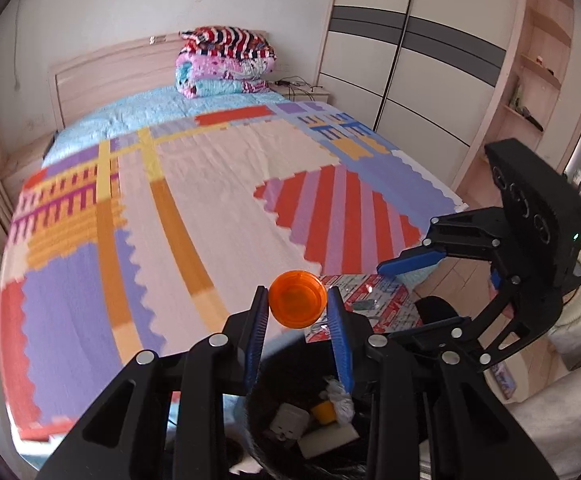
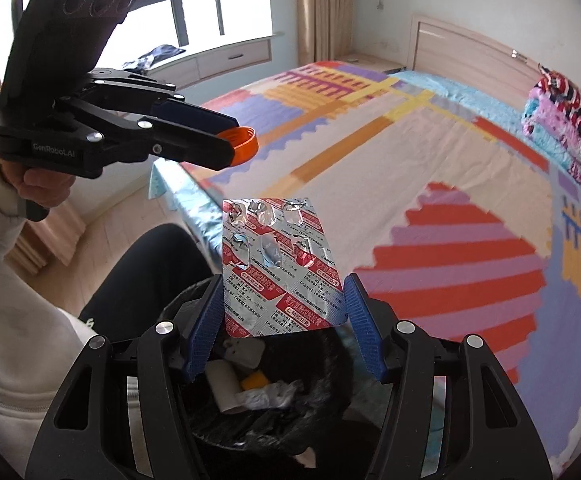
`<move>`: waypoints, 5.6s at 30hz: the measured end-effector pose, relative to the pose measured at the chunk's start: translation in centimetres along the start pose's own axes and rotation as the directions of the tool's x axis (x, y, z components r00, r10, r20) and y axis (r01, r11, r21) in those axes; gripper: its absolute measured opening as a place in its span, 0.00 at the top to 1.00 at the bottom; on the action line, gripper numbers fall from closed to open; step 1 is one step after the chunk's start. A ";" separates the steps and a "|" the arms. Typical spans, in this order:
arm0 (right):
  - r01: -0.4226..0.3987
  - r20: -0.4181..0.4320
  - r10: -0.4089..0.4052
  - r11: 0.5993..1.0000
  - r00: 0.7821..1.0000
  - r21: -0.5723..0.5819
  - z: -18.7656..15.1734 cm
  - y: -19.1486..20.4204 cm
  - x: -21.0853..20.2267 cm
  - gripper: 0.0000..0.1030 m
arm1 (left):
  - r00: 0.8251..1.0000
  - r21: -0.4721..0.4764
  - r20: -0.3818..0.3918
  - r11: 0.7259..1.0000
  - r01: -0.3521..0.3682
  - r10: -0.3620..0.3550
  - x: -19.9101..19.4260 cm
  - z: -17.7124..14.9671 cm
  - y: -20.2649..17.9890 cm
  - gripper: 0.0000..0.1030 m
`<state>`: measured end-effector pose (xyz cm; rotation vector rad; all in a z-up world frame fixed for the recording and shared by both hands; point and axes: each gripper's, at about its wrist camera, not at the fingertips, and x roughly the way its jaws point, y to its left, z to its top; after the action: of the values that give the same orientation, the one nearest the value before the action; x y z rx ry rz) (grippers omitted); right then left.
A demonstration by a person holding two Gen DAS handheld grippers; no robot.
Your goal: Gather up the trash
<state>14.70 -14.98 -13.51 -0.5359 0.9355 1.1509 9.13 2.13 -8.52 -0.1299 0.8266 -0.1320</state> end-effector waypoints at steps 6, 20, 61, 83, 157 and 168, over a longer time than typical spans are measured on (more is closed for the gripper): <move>-0.052 -0.031 0.052 0.999 0.998 -0.001 -2.6 2.1 1.1 0.42 | 0.998 -0.012 -0.031 0.999 0.047 -0.048 0.3 -3.3 -1.6 0.72; -0.081 -0.163 0.095 0.992 0.982 0.093 -7.0 2.2 6.3 0.42 | 0.974 -0.113 -0.209 0.991 0.067 -0.090 6.5 -9.6 -1.0 0.72; 0.022 -0.239 0.030 0.978 0.971 0.209 -7.4 4.0 4.2 0.30 | 0.959 -0.175 -0.253 0.981 0.081 -0.124 6.2 -10.9 -2.6 0.36; -0.044 -0.162 0.082 0.974 0.983 0.224 -4.8 6.7 -2.2 0.18 | 0.983 -0.139 -0.160 0.988 0.064 -0.086 -0.7 -8.9 -4.5 0.08; 0.025 -0.174 0.005 0.985 0.985 0.171 -4.7 7.6 -3.0 0.18 | 0.983 -0.119 -0.132 0.987 0.110 -0.125 -1.2 -9.1 -5.5 0.08; 0.031 -0.175 -0.001 0.985 0.985 0.170 -4.6 7.6 -3.0 0.18 | 0.984 -0.126 -0.126 0.986 0.111 -0.127 -1.3 -9.0 -5.5 0.08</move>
<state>5.70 -17.53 -12.68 -0.5084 1.1684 1.0087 1.25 -3.65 -12.64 -0.2852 0.9606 -0.2064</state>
